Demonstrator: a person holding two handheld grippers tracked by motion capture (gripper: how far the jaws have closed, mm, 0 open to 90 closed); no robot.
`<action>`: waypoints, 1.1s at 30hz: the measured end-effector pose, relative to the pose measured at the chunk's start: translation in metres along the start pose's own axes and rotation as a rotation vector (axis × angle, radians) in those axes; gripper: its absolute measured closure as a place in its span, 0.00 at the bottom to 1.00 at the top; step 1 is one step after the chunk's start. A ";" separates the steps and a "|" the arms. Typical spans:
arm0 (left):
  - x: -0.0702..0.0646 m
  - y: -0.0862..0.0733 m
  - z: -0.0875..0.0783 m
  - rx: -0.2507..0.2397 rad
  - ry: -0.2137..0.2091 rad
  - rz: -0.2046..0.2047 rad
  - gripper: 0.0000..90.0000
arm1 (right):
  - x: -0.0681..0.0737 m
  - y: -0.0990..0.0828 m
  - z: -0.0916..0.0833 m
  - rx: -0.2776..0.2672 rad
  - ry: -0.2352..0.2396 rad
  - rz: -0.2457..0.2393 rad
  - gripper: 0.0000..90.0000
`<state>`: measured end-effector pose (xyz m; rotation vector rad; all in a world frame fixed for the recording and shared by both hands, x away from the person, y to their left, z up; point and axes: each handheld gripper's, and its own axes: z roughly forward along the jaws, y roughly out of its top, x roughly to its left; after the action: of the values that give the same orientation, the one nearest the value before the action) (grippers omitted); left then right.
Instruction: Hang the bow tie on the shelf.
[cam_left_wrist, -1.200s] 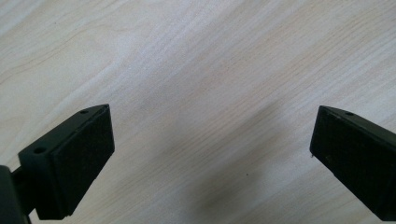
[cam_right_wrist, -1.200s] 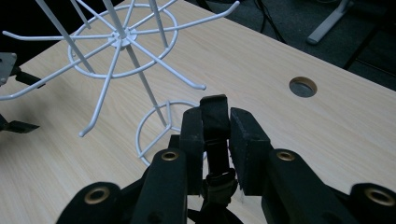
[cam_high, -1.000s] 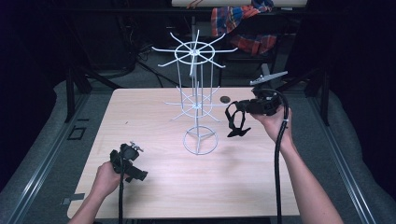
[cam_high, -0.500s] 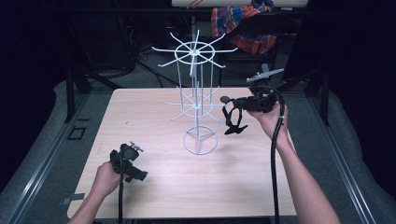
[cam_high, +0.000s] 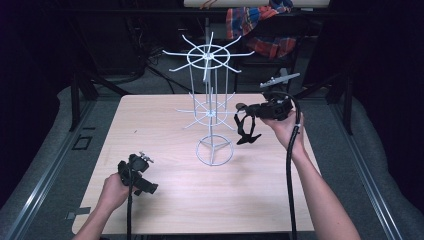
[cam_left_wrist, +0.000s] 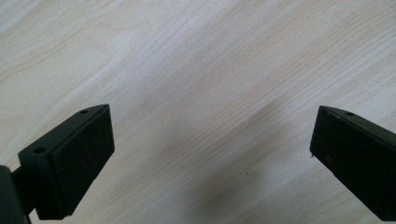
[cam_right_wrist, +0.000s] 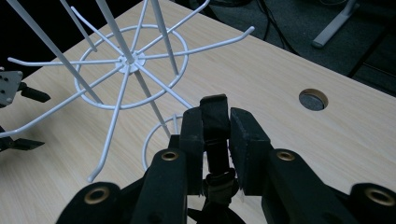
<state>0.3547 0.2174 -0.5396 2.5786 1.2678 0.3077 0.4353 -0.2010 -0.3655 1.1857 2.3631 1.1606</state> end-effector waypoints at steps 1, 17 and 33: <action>0.000 0.000 0.000 0.000 0.000 0.000 0.00 | 0.000 0.000 0.000 -0.002 0.000 -0.001 0.84; -0.001 0.000 0.000 0.005 -0.004 0.005 0.00 | 0.007 0.007 0.006 0.034 0.015 -0.024 0.84; -0.001 0.001 0.002 0.011 -0.001 0.009 0.00 | 0.014 0.008 0.024 0.063 0.048 -0.058 0.84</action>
<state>0.3555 0.2161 -0.5409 2.5940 1.2609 0.3016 0.4433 -0.1749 -0.3735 1.1135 2.4692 1.1157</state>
